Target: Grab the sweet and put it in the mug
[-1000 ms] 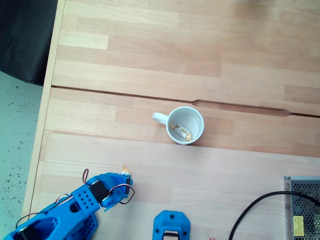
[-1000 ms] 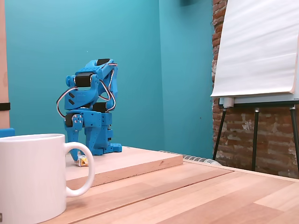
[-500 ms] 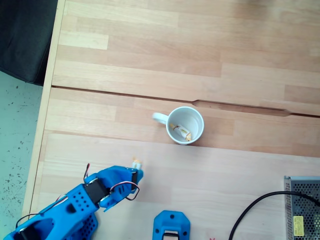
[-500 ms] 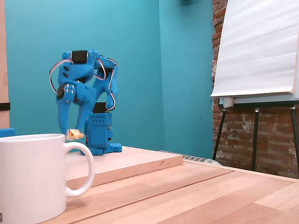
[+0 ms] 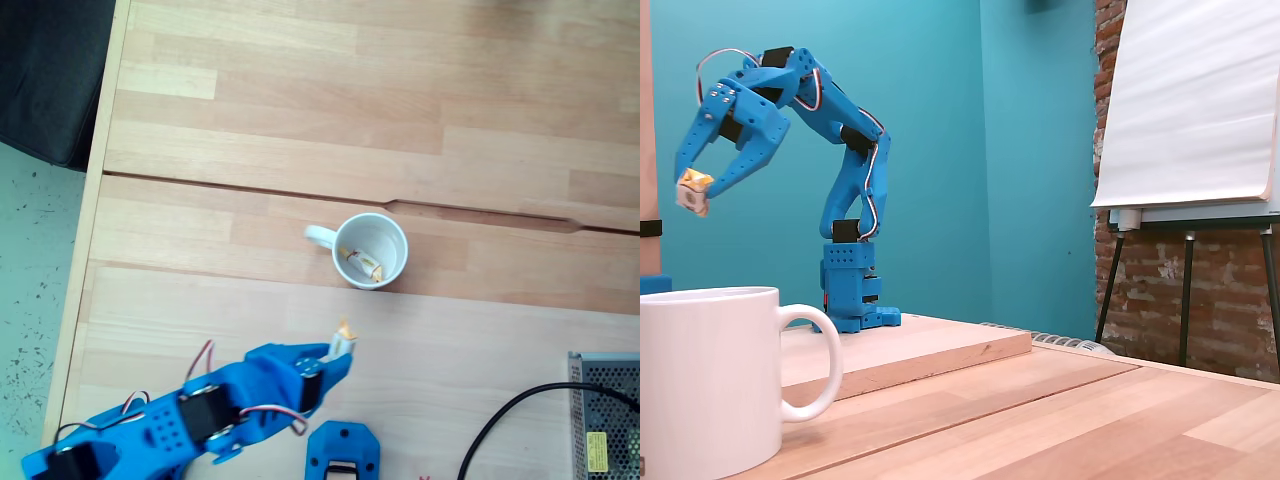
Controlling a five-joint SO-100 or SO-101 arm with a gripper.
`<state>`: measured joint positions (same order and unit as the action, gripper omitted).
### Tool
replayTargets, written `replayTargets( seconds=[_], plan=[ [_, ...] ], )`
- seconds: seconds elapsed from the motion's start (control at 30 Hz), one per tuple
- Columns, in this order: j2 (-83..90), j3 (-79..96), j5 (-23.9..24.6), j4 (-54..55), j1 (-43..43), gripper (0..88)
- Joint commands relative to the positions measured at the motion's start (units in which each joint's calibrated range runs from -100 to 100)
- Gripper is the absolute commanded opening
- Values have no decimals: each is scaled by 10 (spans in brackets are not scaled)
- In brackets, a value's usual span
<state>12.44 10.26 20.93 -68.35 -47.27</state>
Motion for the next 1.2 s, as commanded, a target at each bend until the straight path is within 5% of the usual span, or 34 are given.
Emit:
replayTargets(
  seconds=[0.0, 0.37, 1.17],
  plan=[
    [-65, -119, 1, 3, -7, 0],
    [-217, -280, 1, 3, 40, 0],
    [-275, -294, 1, 50, 94, 0]
  ],
)
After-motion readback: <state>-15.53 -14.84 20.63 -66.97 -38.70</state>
